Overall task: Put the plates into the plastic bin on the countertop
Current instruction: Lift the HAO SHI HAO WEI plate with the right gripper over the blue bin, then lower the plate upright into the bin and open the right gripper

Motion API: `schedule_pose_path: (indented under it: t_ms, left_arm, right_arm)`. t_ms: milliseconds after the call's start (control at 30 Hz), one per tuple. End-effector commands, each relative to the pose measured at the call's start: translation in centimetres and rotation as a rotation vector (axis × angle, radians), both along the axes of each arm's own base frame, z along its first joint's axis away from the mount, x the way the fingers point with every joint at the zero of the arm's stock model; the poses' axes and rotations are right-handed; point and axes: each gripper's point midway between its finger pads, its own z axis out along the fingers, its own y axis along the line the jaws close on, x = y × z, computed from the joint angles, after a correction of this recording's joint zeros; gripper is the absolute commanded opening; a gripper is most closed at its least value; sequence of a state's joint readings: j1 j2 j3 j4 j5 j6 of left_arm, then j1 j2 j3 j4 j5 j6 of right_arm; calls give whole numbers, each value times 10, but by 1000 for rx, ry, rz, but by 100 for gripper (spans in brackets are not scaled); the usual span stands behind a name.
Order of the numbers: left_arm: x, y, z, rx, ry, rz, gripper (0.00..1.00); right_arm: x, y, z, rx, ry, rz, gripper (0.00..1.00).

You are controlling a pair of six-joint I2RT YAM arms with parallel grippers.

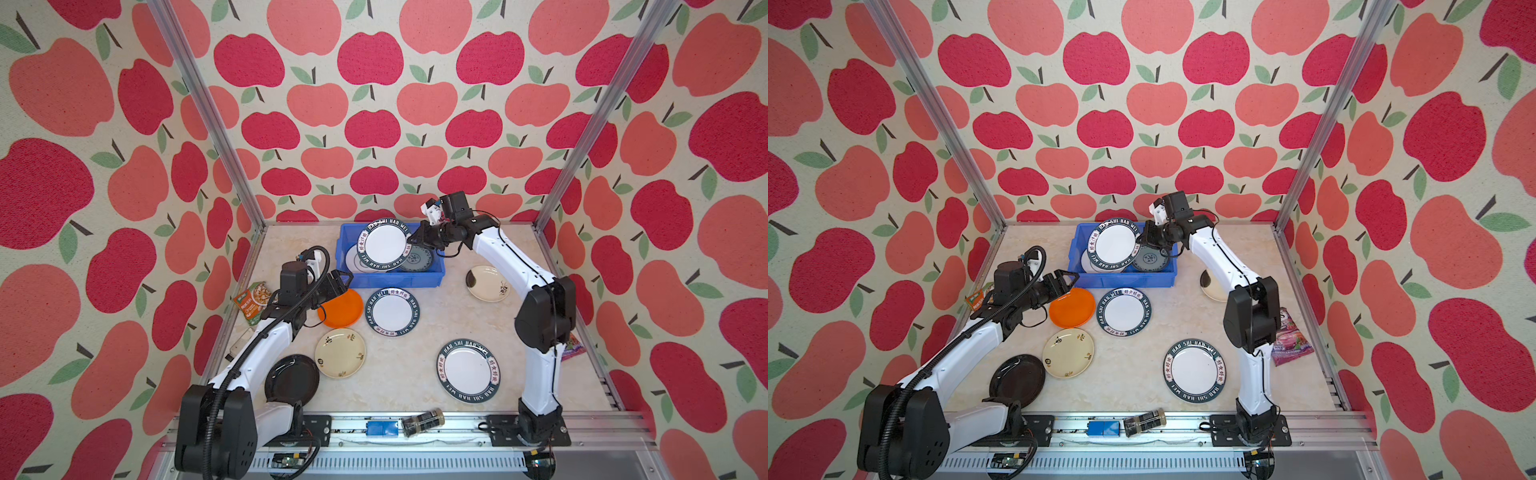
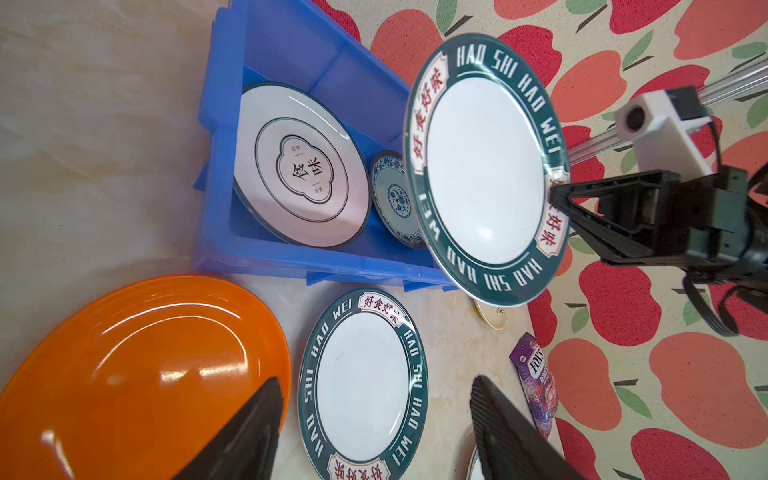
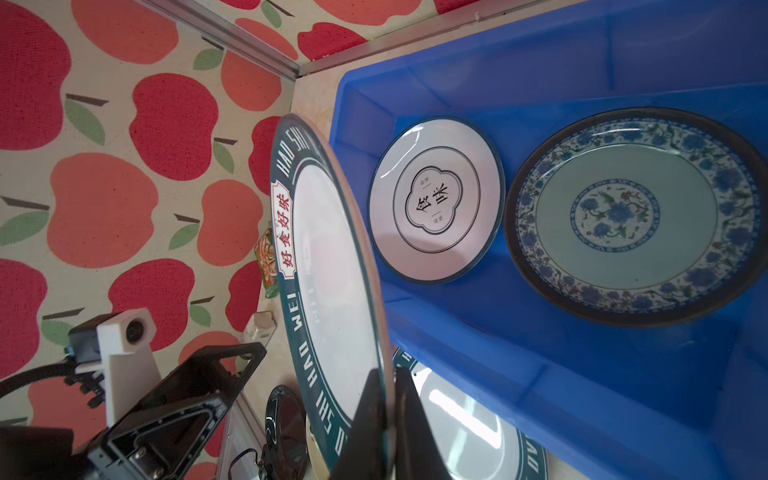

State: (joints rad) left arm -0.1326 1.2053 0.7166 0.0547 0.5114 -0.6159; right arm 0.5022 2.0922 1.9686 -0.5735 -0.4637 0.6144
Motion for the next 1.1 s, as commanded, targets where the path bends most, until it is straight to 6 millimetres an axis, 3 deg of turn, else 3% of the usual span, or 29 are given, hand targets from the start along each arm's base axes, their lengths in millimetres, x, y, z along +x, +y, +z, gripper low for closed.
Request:
schedule_pose_path:
  t_ms: [0, 200, 367, 633, 1067]
  left_arm:
    - [9, 2, 6, -5, -36, 10, 74]
    - [15, 5, 4, -4, -33, 12, 74]
    - [20, 5, 2, -5, -30, 8, 73]
    - [26, 2, -1, -12, -22, -9, 73]
    - [27, 0, -11, -17, 2, -17, 73]
  right_arm:
    - [23, 23, 20, 135, -18, -18, 0]
    - [49, 38, -21, 149, 44, -38, 0]
    - [57, 51, -50, 161, 95, -35, 0]
    - [60, 69, -84, 115, 124, -9, 0]
    - [57, 88, -118, 86, 161, 13, 0]
